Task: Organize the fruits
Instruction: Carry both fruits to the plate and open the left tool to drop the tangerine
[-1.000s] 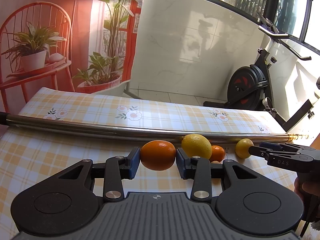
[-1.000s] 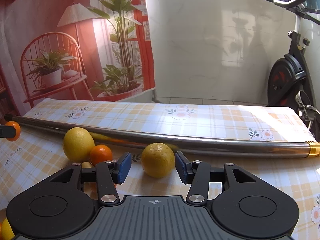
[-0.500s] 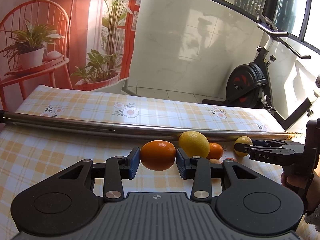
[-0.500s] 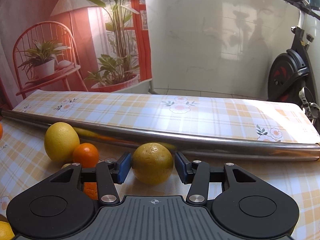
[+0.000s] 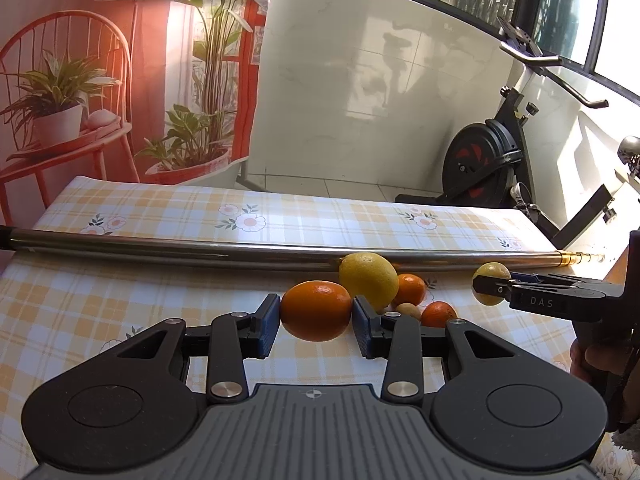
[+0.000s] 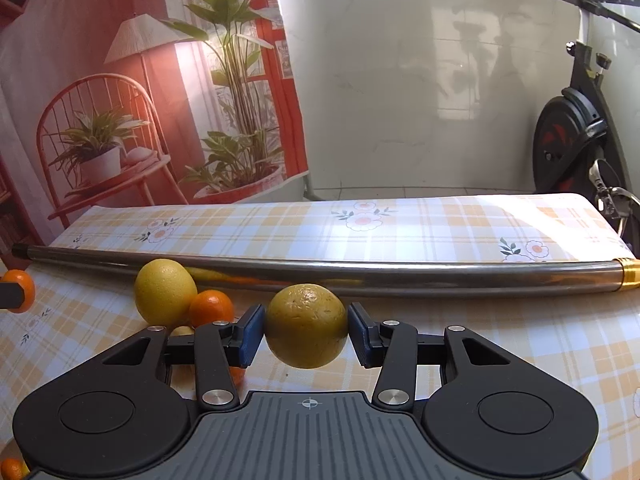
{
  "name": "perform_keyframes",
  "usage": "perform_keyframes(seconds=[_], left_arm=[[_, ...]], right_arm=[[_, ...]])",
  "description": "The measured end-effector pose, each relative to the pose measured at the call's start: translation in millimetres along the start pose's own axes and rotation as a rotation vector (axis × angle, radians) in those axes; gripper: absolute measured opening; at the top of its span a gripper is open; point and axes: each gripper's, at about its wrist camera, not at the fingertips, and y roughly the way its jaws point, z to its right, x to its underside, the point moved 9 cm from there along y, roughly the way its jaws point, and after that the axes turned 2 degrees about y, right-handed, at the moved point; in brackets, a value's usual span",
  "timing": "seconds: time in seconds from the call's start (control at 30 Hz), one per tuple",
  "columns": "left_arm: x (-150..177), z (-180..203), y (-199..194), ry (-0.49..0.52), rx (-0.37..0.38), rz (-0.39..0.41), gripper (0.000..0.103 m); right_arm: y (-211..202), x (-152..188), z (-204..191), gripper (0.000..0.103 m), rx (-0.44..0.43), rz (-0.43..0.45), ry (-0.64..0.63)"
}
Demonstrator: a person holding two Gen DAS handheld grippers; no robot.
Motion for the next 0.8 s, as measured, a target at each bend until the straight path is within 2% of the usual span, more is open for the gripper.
perform_keyframes(seconds=[0.33, 0.8], left_arm=[[17.3, 12.8, -35.9, 0.014, 0.028, 0.003, 0.041], [73.4, 35.2, -83.3, 0.031, 0.087, -0.059, 0.041]], right_arm=[[-61.6, 14.3, -21.8, 0.042, -0.033, 0.044, 0.028], [-132.7, 62.9, -69.4, 0.042, -0.088, 0.052, -0.018]])
